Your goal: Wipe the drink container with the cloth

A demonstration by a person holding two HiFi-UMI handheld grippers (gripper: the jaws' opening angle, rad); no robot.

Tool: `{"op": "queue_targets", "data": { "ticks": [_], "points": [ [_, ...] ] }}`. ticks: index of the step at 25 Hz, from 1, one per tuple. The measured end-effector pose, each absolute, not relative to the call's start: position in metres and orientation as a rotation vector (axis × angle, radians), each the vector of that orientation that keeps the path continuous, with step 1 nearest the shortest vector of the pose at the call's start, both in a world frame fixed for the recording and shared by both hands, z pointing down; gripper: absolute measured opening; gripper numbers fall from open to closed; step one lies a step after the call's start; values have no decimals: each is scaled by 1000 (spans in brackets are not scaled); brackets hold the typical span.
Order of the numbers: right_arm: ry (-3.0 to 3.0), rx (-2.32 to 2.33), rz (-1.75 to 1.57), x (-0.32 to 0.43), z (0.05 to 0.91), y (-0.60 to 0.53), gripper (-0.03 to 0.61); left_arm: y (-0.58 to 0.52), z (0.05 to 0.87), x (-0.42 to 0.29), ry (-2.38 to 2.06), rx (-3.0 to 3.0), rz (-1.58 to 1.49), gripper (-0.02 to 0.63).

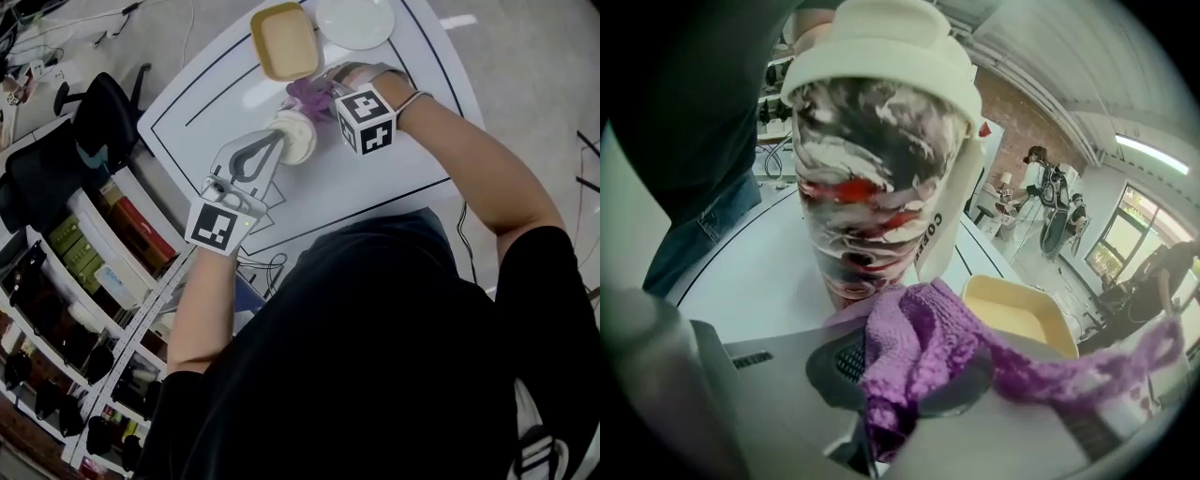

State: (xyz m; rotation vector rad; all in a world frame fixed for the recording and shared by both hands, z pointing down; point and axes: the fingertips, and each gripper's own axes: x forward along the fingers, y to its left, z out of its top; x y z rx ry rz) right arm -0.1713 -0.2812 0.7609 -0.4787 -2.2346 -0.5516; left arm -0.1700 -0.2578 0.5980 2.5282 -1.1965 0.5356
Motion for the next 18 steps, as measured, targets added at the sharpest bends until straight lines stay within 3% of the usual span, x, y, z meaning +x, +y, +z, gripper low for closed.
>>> {"op": "queue_targets", "data": {
  "ticks": [18],
  "points": [
    [-2234,-418,-542,-160,751,-277,74,-248,607,-177,-1261,2502,513,28]
  ]
}}
